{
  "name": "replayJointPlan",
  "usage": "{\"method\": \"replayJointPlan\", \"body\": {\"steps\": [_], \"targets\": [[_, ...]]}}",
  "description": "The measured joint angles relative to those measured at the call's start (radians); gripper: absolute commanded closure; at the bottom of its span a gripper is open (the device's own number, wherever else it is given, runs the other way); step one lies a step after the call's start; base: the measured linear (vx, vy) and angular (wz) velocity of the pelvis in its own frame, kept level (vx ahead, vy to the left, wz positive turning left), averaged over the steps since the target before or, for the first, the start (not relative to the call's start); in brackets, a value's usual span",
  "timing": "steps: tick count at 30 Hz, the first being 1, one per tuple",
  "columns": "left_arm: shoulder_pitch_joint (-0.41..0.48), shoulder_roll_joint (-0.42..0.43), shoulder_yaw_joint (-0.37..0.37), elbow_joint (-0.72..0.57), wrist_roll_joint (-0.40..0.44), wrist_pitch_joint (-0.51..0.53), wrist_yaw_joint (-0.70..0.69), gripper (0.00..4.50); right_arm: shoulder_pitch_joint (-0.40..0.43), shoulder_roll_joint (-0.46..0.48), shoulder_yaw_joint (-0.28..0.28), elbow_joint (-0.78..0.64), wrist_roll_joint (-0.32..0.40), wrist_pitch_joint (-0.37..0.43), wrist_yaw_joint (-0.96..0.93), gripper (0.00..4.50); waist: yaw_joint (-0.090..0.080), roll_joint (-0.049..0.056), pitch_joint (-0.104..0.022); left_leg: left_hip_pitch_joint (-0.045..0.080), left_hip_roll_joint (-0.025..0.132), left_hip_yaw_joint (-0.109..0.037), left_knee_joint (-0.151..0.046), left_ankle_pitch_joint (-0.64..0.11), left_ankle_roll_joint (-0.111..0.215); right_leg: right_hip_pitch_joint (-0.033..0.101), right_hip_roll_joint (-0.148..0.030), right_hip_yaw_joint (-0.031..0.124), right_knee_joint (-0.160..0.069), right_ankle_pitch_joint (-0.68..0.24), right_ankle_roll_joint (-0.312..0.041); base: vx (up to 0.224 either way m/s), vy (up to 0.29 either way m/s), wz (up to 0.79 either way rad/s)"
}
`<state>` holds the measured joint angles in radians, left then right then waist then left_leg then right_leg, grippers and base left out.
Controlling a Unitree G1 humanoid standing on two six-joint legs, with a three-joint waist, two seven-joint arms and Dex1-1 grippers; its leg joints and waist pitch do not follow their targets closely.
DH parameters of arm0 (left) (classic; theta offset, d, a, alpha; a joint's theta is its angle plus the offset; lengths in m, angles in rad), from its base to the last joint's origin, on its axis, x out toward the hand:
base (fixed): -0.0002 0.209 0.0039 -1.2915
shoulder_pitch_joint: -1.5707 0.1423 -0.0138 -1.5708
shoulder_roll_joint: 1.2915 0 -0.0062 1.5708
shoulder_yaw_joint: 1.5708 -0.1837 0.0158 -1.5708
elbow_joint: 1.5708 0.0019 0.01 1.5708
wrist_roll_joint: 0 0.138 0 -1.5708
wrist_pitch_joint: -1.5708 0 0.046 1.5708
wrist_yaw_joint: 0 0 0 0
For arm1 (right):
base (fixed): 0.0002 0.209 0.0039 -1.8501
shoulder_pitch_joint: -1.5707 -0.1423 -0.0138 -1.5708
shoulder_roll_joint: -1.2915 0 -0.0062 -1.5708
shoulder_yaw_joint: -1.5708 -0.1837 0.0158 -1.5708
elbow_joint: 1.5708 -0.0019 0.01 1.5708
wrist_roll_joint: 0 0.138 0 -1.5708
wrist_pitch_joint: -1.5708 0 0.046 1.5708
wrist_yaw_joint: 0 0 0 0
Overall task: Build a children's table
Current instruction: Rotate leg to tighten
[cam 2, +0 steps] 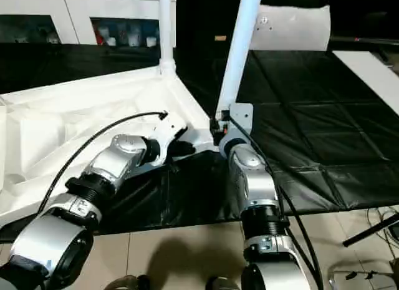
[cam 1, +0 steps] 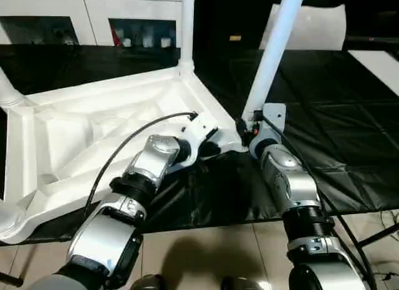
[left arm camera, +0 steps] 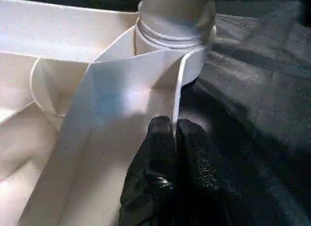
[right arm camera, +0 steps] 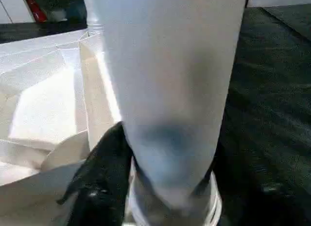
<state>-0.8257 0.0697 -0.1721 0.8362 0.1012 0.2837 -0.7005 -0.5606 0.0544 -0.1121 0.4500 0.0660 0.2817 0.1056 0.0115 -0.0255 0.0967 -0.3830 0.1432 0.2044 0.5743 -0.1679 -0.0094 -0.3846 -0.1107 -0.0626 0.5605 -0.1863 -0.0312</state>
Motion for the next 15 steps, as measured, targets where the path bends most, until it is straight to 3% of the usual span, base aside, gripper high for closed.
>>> {"method": "replayJointPlan", "body": {"steps": [2,4,9,11,15], "targets": [[-0.003,0.013,0.012,-0.002,0.010,-0.008,0.061,4.50,0.020,0.034,0.024,-0.021,0.006,-0.009,0.030,1.68,-0.012,-0.001,0.000,-0.001,0.002,0.002,0.001,-0.001,0.003,-0.004,0.000,0.000,0.000,0.011,0.004,0.000,0.000,0.00],[-0.006,0.017,0.011,-0.006,0.010,-0.033,0.064,4.50,0.049,0.058,0.103,-0.032,0.018,-0.010,0.102,1.44,-0.015,-0.001,0.000,-0.011,0.004,0.002,0.001,-0.001,0.003,-0.015,0.000,-0.003,0.001,0.023,0.013,0.000,0.000,0.00],[0.012,0.074,-0.003,-0.039,0.009,-0.090,-0.041,4.50,0.111,-0.042,0.121,-0.148,0.029,-0.032,0.205,1.03,0.018,-0.001,-0.001,-0.014,0.010,0.003,-0.001,0.002,0.010,-0.027,0.002,-0.005,0.018,0.024,0.025,0.047,-0.044,0.01],[0.019,0.098,-0.003,-0.041,0.009,-0.116,-0.063,4.50,0.139,-0.068,0.117,-0.176,0.037,-0.033,0.226,0.93,0.023,-0.001,-0.001,-0.015,0.014,0.004,-0.001,0.002,0.010,-0.031,0.006,-0.005,0.022,0.023,0.025,0.026,-0.056,-0.03],[0.036,0.175,-0.040,-0.022,0.024,-0.259,-0.130,4.50,0.283,-0.147,0.112,-0.366,0.064,-0.008,0.305,0.57,0.030,-0.001,-0.001,-0.014,0.024,0.004,0.001,0.004,0.007,-0.032,0.016,-0.004,0.023,0.023,0.025,0.000,0.000,0.00]]}}
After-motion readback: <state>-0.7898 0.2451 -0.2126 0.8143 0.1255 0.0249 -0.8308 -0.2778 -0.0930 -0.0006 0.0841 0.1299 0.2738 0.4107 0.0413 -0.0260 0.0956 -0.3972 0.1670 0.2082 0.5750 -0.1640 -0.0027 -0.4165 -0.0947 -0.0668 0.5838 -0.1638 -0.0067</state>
